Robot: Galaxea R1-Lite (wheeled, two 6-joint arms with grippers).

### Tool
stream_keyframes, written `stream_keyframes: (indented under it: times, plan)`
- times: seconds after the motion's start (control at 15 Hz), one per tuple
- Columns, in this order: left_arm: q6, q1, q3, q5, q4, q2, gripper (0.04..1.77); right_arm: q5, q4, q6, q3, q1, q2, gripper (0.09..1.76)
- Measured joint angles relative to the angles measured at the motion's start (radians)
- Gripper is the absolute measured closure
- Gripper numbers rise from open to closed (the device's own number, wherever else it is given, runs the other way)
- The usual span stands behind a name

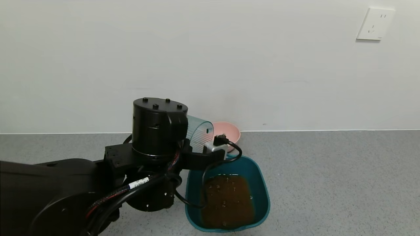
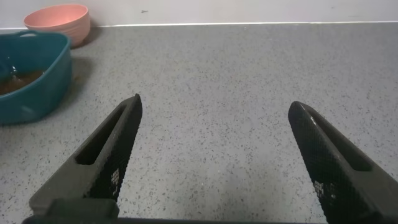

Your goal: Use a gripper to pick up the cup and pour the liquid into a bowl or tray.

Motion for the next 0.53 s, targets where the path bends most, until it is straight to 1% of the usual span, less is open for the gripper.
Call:
stream_keyframes:
  times: [0.2, 0.4, 0.53]
  plan:
    - [-0.202, 0.017, 0.035, 0.001, 0.001, -0.033, 0.57, 0.0, 0.0, 0.0, 0.0, 0.0, 0.0, 0.14]
    - [-0.39, 0.02, 0.068, -0.006, 0.0, -0.07, 0.57, 0.0, 0.0, 0.0, 0.0, 0.0, 0.0, 0.14]
    - [-0.533, 0.021, 0.08, -0.012, 0.0, -0.091, 0.57, 0.0, 0.0, 0.0, 0.0, 0.0, 0.0, 0.14]
